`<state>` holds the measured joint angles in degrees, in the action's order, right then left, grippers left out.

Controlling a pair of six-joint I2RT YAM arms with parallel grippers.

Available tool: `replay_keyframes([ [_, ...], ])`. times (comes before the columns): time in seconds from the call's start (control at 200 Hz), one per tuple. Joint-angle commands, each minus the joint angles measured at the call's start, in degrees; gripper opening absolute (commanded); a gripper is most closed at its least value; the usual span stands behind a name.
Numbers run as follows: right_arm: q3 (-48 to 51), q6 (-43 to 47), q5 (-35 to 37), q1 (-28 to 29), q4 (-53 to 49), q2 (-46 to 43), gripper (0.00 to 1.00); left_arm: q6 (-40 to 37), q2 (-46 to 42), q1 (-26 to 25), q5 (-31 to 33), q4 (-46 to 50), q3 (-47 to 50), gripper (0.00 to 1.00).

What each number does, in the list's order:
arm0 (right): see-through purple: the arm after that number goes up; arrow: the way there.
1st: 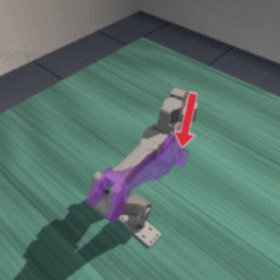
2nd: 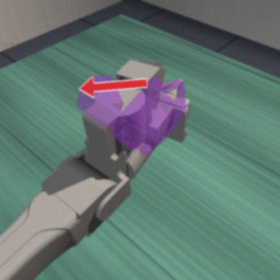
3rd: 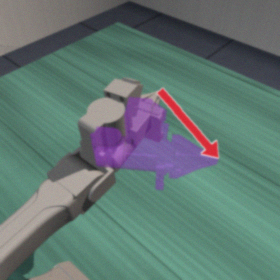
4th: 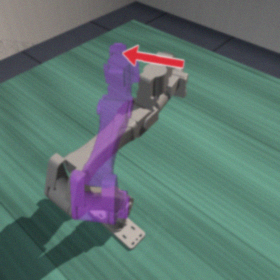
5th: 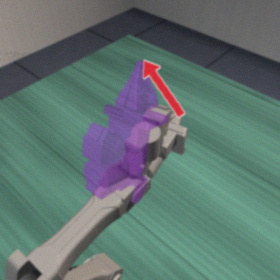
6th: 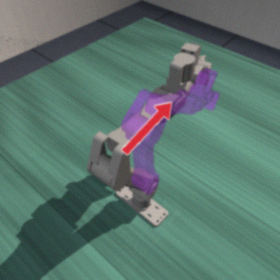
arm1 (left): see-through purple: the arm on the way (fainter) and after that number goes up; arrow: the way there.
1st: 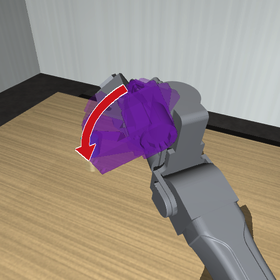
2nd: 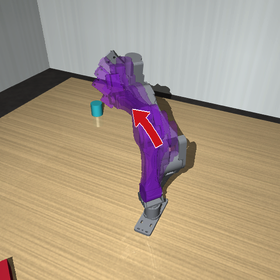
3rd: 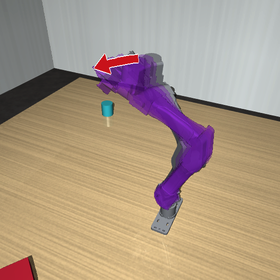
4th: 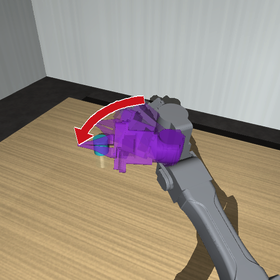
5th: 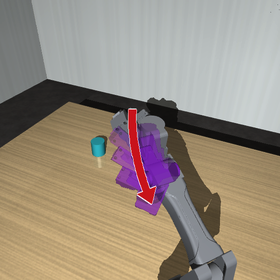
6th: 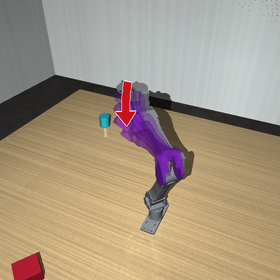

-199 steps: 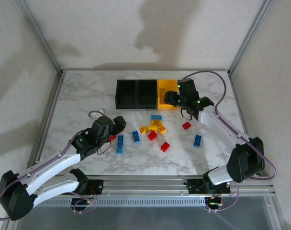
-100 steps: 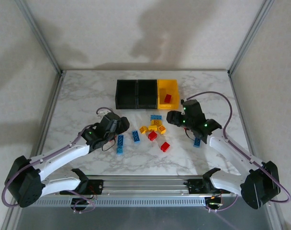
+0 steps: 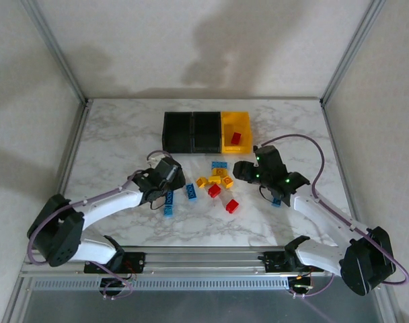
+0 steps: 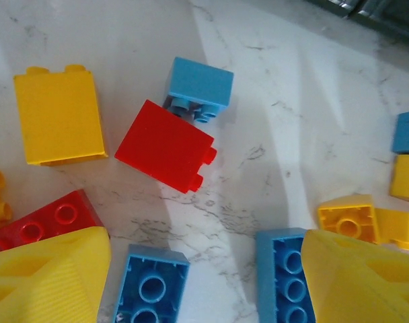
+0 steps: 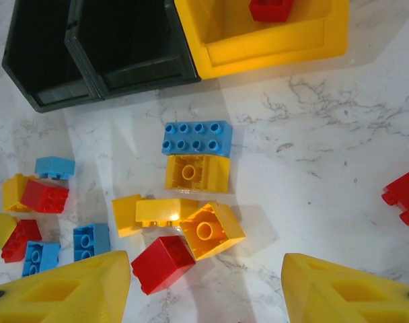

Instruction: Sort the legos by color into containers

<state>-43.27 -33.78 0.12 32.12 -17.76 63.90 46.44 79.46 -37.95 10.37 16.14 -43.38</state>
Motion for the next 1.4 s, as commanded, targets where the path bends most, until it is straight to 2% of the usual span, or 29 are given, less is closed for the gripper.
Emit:
replay_keyframes([
  [0.0, 1.1, -0.8, 0.0, 0.7, 0.8, -1.1, 0.61, -3.4, 2.7, 1.4, 0.8, -0.4, -3.0, 0.75],
  [0.396, 2.5, -1.5, -0.2, 1.0, 1.6, -1.2, 0.61, -3.1, 8.1, 0.6, -3.6, -1.0, -2.9, 0.71],
  [0.791, 2.5, -1.7, -0.5, 1.1, 2.5, 0.6, 0.61, 0.8, 1.9, -3.7, -0.1, 3.7, 3.1, 0.66],
  [0.986, 1.2, -1.3, -0.9, 1.1, 2.9, 2.1, 0.61, 1.2, 3.7, -4.3, 1.0, 3.8, 3.1, 0.65],
  [1.167, 1.5, -1.4, -0.8, 1.2, 3.0, 2.3, 0.61, 2.1, 3.8, -5.7, 3.2, 6.2, 2.2, 0.7],
  [1.397, 1.5, -1.5, -1.2, 1.2, 3.5, 2.5, 0.61, 5.3, -1.2, -6.9, 5.5, 8.0, 2.6, 0.74],
])
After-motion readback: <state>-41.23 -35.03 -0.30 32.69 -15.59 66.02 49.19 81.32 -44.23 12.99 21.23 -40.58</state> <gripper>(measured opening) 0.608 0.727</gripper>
